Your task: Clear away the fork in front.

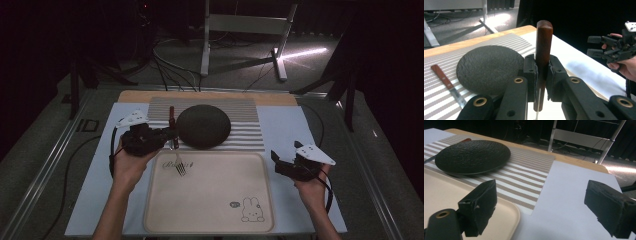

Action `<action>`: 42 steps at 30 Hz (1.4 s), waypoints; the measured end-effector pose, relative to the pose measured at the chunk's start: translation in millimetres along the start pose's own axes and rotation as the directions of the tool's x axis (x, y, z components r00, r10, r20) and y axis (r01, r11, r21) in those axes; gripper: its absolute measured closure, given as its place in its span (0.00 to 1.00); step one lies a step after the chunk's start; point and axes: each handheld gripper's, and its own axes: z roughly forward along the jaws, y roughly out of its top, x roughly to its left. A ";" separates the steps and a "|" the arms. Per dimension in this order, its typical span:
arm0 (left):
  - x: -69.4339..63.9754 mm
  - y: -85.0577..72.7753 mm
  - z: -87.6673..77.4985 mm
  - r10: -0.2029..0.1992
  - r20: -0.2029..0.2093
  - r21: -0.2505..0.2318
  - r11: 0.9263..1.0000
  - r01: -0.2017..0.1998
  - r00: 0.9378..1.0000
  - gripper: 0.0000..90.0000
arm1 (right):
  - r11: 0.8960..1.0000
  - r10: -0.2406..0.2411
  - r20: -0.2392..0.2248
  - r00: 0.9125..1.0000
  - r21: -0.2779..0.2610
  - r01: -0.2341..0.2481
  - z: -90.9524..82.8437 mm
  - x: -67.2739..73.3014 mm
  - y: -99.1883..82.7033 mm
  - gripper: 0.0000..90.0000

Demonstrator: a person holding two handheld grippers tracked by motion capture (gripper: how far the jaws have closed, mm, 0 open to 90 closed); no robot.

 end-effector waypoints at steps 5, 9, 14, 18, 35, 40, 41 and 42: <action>2.7 -3.9 -8.9 0.004 0.005 0.022 1.000 -0.005 1.000 0.89 | 1.000 0.000 0.003 1.000 0.000 0.000 -0.4 -0.5 0.1 0.12; 3.1 -5.3 -13.8 0.015 0.007 0.042 0.999 -0.015 1.000 0.89 | 1.000 0.004 0.005 1.000 0.002 -0.004 -0.1 -1.5 -0.4 0.12; 2.3 -7.7 -19.2 0.026 0.014 0.066 0.997 -0.027 1.000 0.89 | 1.000 0.001 0.005 1.000 0.006 -0.001 0.7 -1.6 -1.1 0.12; 1.9 -9.5 -22.3 0.026 0.018 0.074 0.997 -0.028 0.999 0.89 | 1.000 -0.001 0.005 1.000 0.009 0.001 1.3 -1.3 -1.4 0.12; 4.1 -21.1 -34.0 0.027 0.015 0.128 0.991 -0.029 1.000 0.89 | 1.000 -0.005 0.007 1.000 0.016 0.005 2.8 -1.4 -3.0 0.12; 3.6 -25.7 -35.4 0.017 0.030 0.159 0.987 -0.022 0.999 0.89 | 1.000 -0.007 0.008 1.000 0.019 0.007 3.6 -1.4 -3.7 0.13; 3.2 -26.8 -34.9 0.014 0.032 0.170 0.985 -0.019 0.999 0.89 | 1.000 -0.006 0.010 1.000 0.021 0.006 3.9 -1.2 -3.8 0.13; 3.1 -28.0 -34.0 0.010 0.036 0.182 0.983 -0.016 0.999 0.89 | 1.000 -0.007 0.010 1.000 0.022 0.007 4.1 -1.1 -4.0 0.13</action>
